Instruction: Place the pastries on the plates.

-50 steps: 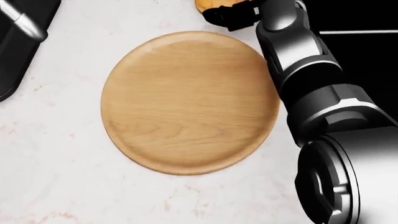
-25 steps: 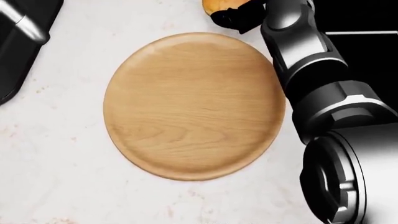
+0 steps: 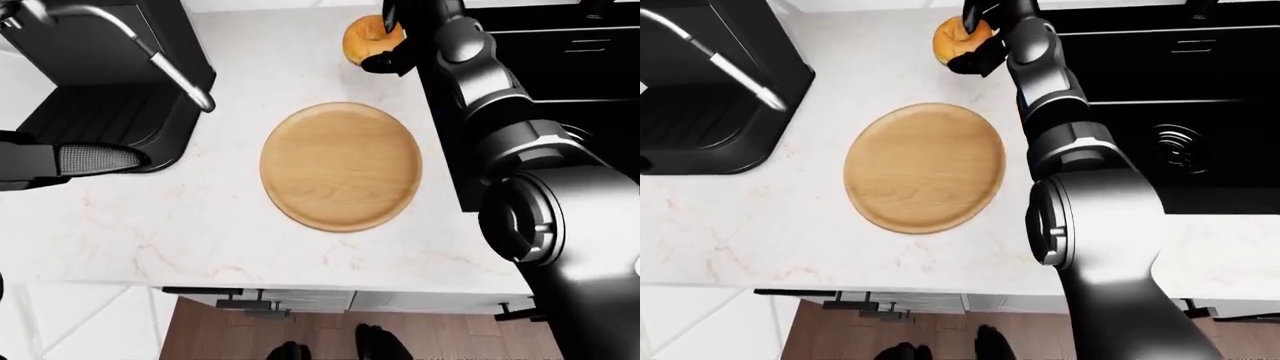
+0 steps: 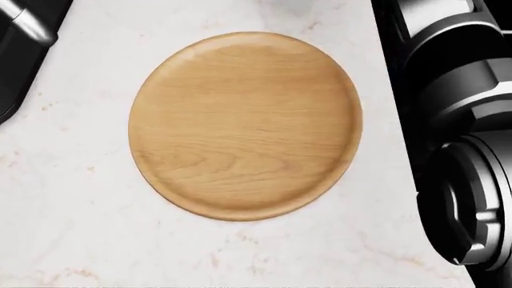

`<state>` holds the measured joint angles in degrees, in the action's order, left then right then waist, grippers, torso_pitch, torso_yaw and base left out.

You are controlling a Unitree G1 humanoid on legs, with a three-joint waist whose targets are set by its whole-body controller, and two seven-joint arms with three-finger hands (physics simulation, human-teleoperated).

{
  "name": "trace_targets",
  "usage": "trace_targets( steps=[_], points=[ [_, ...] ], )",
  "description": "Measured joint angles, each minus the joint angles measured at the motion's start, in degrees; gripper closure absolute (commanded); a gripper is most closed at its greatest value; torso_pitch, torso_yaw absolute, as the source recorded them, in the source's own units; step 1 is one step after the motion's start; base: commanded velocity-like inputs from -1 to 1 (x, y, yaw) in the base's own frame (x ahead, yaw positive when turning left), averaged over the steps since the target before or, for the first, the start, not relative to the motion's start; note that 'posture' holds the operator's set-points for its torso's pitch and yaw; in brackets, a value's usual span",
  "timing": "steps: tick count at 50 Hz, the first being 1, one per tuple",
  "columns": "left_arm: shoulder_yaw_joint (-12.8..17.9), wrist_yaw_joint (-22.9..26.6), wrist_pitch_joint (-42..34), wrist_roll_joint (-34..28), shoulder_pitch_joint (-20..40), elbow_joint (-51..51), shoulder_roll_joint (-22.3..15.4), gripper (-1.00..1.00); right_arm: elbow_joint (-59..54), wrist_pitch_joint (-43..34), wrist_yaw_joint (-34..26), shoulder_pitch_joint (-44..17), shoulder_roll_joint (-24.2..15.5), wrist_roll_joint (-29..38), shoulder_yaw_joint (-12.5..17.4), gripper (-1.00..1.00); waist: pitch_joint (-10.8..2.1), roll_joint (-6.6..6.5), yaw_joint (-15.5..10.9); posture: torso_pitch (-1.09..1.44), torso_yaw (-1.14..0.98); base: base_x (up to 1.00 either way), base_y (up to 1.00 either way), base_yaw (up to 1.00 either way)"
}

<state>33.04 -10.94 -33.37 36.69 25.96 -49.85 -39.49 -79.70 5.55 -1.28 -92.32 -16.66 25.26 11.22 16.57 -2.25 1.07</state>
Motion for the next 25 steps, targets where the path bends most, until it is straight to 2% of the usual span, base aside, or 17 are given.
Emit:
trace_targets(
  steps=[6, 11, 17, 25],
  points=[
    [0.10, 0.61, -0.75, -0.41, -0.19, -0.16, 0.43, -1.00, 0.24, -0.15, -3.63, -0.08, -0.70, -0.90, -0.67, 1.00, -0.58, -0.13, 0.16, 0.28, 0.00, 0.00, 0.00, 0.00],
    [-0.45, 1.28, -1.30, -0.77, -0.30, 0.23, 0.72, -1.00, 0.58, -0.42, -7.29, -0.32, -0.95, -1.84, -1.46, 1.00, -1.75, -0.18, 0.32, 0.23, 0.00, 0.00, 0.00, 0.00],
    [-0.97, 2.00, -1.48, -0.94, -0.12, 0.29, 1.15, -1.00, 1.14, -0.52, -11.10, -1.25, -1.27, -3.07, -1.95, 1.00, -3.97, -0.19, 0.45, 0.17, 0.00, 0.00, 0.00, 0.00],
    [-0.15, 1.75, -1.38, -0.76, -0.15, -0.19, 1.04, -1.00, 2.36, 0.28, -17.01, -1.47, -1.28, -4.80, -2.87, 1.00, -7.79, -0.23, 0.47, 0.09, 0.00, 0.00, 0.00, 0.00]
  ],
)
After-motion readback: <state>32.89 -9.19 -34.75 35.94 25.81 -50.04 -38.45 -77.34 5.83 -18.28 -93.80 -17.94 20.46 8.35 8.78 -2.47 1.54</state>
